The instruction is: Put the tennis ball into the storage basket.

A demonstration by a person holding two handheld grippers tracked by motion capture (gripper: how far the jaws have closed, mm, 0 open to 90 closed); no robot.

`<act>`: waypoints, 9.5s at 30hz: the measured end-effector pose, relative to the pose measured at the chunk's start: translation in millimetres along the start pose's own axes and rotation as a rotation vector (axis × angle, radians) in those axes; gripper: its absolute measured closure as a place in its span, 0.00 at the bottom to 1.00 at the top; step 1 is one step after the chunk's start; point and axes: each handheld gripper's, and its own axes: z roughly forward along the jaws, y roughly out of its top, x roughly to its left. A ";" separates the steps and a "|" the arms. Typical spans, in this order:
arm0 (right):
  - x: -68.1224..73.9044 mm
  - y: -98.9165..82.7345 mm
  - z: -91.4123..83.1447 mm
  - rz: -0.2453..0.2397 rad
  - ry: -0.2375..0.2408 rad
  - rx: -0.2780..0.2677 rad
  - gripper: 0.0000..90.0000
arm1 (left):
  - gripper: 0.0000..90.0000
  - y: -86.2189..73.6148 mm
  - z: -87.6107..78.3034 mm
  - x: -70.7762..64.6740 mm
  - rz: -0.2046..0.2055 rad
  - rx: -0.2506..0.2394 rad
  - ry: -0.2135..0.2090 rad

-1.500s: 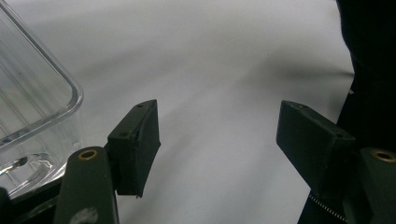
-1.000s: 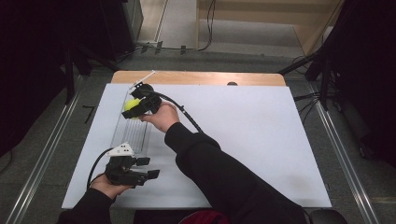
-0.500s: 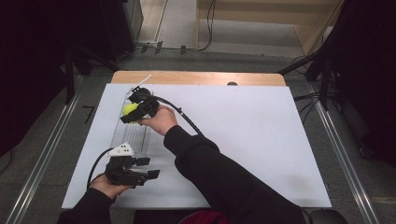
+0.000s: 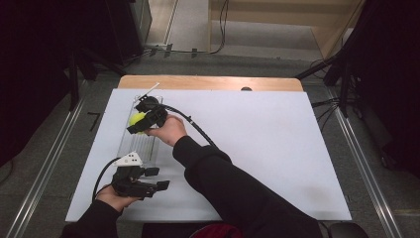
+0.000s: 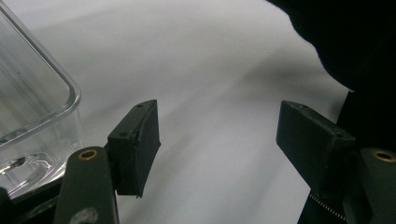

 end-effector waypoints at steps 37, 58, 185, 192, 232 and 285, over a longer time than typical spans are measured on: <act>-5.6 -5.6 -16.2 0.031 -0.009 -0.027 0.21 | 0.34 -0.1 0.1 0.4 -0.001 0.002 0.003; -20.7 -26.0 -45.6 0.021 -0.024 -0.019 0.21 | 0.34 -0.3 1.0 2.0 -0.003 0.010 0.007; -64.9 -178.4 -178.8 0.071 -0.064 -0.060 0.24 | 0.34 0.0 0.6 1.9 0.000 0.011 0.022; -63.6 -188.5 -187.6 0.070 -0.077 -0.066 0.24 | 0.34 0.1 0.4 1.8 0.001 0.011 0.023; -64.1 -262.3 -222.0 0.123 -0.121 -0.095 0.23 | 0.34 1.3 -1.0 2.6 -0.011 -0.011 0.038; -65.1 -340.5 -256.1 0.202 -0.199 -0.088 0.23 | 0.34 2.1 -1.2 4.5 -0.013 -0.009 0.039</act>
